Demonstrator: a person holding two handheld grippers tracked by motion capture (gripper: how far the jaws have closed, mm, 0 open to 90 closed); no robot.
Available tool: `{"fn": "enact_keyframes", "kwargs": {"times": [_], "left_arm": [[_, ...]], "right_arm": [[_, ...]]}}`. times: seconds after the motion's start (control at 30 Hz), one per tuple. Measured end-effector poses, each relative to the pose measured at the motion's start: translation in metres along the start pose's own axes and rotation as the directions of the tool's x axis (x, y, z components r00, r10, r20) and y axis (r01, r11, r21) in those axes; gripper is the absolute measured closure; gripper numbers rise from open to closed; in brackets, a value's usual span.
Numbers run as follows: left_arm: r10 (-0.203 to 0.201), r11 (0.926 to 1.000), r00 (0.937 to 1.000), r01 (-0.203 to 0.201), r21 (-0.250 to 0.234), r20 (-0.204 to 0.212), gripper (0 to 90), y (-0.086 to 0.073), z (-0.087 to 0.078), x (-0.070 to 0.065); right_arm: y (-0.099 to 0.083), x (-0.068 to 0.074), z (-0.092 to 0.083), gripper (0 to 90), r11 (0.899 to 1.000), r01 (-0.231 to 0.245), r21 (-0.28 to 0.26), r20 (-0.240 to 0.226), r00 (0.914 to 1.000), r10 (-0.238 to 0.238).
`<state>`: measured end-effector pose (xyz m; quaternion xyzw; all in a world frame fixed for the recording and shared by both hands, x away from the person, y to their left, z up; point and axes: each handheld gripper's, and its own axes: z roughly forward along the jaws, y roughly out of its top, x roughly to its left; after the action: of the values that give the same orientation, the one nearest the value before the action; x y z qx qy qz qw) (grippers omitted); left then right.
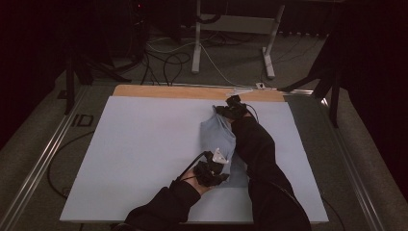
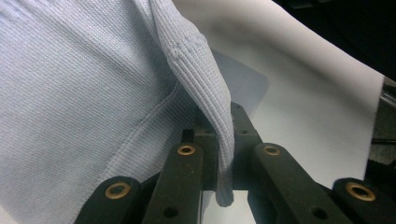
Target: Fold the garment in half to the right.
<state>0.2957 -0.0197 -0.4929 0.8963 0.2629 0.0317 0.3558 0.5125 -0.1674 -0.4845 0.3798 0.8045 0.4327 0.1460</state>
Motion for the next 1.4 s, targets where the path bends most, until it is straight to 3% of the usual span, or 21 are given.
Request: {"fn": "enact_keyframes", "kwargs": {"times": [0.1, 0.27, 0.37, 0.43, 0.57, 0.73, 0.8, 0.9, 1.03, 1.27, 1.4], "left_arm": [[-0.008, 1.0000, 1.0000, 0.008, 0.001, -0.002, 86.4, 0.000, 0.004, 0.000], [-0.007, 0.9999, 0.9999, 0.007, 0.007, -0.013, 86.3, 0.004, 0.011, 0.000], [-0.017, 0.9998, 0.9996, 0.017, 0.007, -0.021, 86.3, 0.006, 0.016, 0.000], [-0.024, 0.9997, 0.9994, 0.024, 0.010, -0.025, 86.3, 0.006, 0.019, 0.000], [-0.030, 0.9993, 0.9992, 0.031, 0.019, -0.026, 86.3, 0.005, 0.024, 0.001], [-0.031, 0.9992, 0.9991, 0.031, 0.023, -0.031, 86.3, 0.005, 0.028, 0.001], [-0.029, 0.9991, 0.9991, 0.030, 0.029, -0.031, 86.3, 0.005, 0.030, 0.001], [-0.034, 0.9989, 0.9989, 0.036, 0.032, -0.032, 86.2, 0.007, 0.032, 0.000], [-0.052, 0.9984, 0.9982, 0.052, 0.021, -0.029, 85.8, 0.012, 0.036, -0.005], [-0.041, 0.9989, 0.9991, 0.041, 0.021, 0.005, 81.3, 0.018, 0.044, -0.013], [-0.020, 0.9994, 0.9998, 0.020, 0.029, -0.008, 79.8, 0.021, 0.050, -0.020]], "right_arm": [[-0.002, 0.000, 0.004, 85.1, 1.000, 0.002, -0.004, -0.002, 1.0000, -0.002], [-0.007, -0.004, 0.008, 84.4, 0.999, 0.041, 0.032, 0.037, 0.9984, -0.043], [-0.007, -0.005, 0.007, 82.0, 0.999, 0.023, 0.027, 0.031, 0.9992, -0.023], [-0.005, -0.006, 0.008, 74.1, 0.999, -0.007, 0.045, 0.011, 0.9999, 0.006], [0.001, -0.006, 0.000, 59.6, 0.999, -0.016, 0.031, 0.018, 0.9997, 0.015], [0.003, -0.010, -0.015, 40.9, 0.998, 0.007, 0.065, -0.006, 1.0000, -0.007], [0.003, -0.013, -0.024, 33.9, 0.998, 0.018, 0.053, 0.032, 0.9993, -0.020], [0.002, -0.016, -0.035, 27.7, 0.999, 0.004, 0.032, 0.021, 0.9998, -0.005], [-0.002, -0.014, -0.044, 24.3, 1.000, -0.002, 0.025, 0.010, 0.9999, 0.002], [-0.009, -0.013, -0.054, 23.4, 1.000, -0.008, 0.014, 0.007, 0.9999, 0.008], [-0.012, -0.011, -0.057, 23.4, 1.000, -0.008, 0.010, 0.010, 0.9999, 0.008]]}}
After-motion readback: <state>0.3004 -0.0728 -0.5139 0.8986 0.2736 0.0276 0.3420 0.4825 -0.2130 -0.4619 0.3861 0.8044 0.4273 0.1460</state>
